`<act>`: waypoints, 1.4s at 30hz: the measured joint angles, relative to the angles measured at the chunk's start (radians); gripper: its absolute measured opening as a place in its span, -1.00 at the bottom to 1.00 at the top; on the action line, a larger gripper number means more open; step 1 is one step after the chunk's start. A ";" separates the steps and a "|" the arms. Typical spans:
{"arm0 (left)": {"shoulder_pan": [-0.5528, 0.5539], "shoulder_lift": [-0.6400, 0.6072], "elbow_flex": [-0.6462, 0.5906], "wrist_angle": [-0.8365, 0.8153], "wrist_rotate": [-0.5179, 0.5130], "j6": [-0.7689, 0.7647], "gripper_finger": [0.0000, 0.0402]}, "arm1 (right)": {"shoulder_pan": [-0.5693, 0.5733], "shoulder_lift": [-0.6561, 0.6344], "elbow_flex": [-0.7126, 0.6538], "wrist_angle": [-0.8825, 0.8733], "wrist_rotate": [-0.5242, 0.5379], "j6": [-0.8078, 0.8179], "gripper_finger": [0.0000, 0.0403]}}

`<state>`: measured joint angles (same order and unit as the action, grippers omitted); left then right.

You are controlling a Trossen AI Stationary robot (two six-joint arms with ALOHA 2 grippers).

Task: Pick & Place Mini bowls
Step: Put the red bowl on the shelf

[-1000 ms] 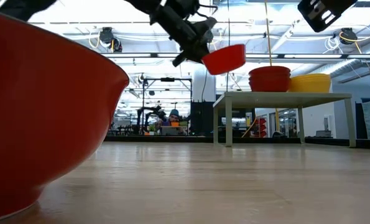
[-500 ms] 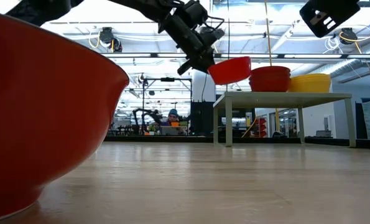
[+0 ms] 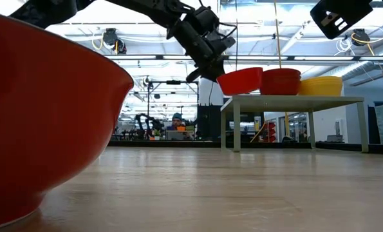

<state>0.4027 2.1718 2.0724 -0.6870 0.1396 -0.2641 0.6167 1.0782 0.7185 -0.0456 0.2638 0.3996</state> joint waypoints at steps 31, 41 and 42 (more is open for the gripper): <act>-0.413 -0.104 -0.491 0.170 -0.055 0.060 -0.96 | -0.002 0.000 0.000 0.007 0.079 -0.011 -0.26; -0.414 -0.104 -0.546 0.167 -0.070 0.042 -0.94 | -0.002 0.000 0.000 0.010 0.079 0.000 -0.26; -0.414 -0.104 -0.546 0.167 -0.070 0.035 -0.91 | -0.002 0.000 0.000 0.010 0.079 0.000 -0.26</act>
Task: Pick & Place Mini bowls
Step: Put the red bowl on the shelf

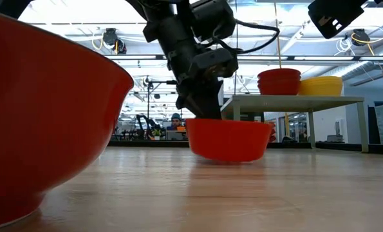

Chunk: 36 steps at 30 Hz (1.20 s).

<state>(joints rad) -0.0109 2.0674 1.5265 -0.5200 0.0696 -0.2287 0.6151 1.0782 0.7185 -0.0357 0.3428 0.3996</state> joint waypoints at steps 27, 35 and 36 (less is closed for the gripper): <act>-0.009 -0.547 0.001 -0.233 0.190 -0.114 0.12 | -0.075 0.336 0.000 0.123 0.093 -0.307 -0.26; -0.082 -0.711 0.001 -0.234 -0.017 -0.152 0.12 | -0.134 0.485 0.000 0.325 -0.054 -0.439 -0.26; -0.090 -0.724 0.001 -0.233 -0.036 -0.152 0.12 | -0.143 0.498 0.000 0.338 -0.060 -0.452 -0.26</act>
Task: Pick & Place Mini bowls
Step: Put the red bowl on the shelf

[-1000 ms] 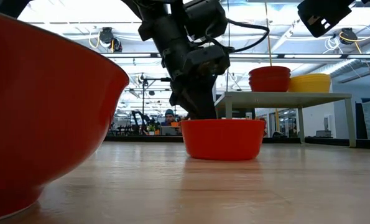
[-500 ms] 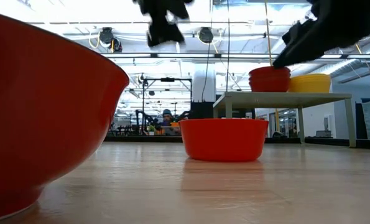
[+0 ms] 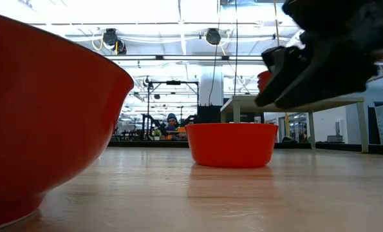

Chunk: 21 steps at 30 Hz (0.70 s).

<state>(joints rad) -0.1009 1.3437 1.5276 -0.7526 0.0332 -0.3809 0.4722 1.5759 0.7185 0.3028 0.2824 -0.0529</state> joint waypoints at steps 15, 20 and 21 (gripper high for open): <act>-0.065 -0.024 0.000 -0.005 -0.069 0.002 0.12 | -0.125 0.121 0.025 0.032 -0.102 0.134 -0.27; -0.066 -0.024 0.000 -0.008 -0.073 0.005 0.12 | -0.135 0.121 0.051 0.019 -0.102 0.165 -0.38; -0.067 -0.024 0.000 -0.009 -0.074 0.005 0.12 | -0.137 0.120 0.055 0.014 -0.102 0.165 -0.41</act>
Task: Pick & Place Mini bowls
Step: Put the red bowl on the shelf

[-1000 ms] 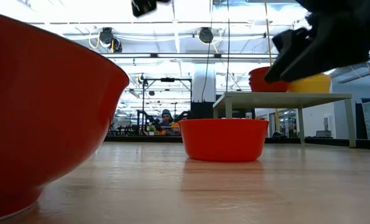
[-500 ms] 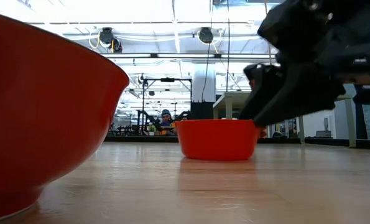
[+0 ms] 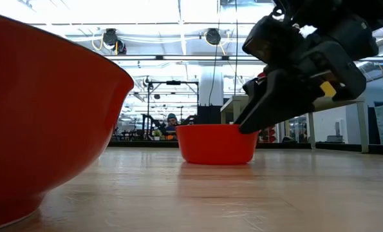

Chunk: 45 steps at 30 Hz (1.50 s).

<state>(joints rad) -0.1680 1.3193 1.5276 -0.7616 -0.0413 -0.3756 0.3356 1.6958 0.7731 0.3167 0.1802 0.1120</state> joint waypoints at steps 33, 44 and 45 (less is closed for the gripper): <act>-0.016 -0.029 0.000 -0.065 0.014 0.040 0.12 | -0.010 -0.358 0.208 -0.409 0.212 0.021 -1.00; -0.020 -0.047 -0.001 -0.074 0.006 0.071 0.12 | -0.252 -0.373 0.443 -0.851 0.316 0.197 -1.00; -0.020 -0.047 -0.001 -0.074 0.006 0.078 0.12 | -0.277 -0.372 0.443 -0.867 0.315 0.212 -1.00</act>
<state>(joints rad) -0.1875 1.2728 1.5269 -0.8356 -0.0357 -0.2977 0.0584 1.3238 1.2163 -0.5499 0.4957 0.3244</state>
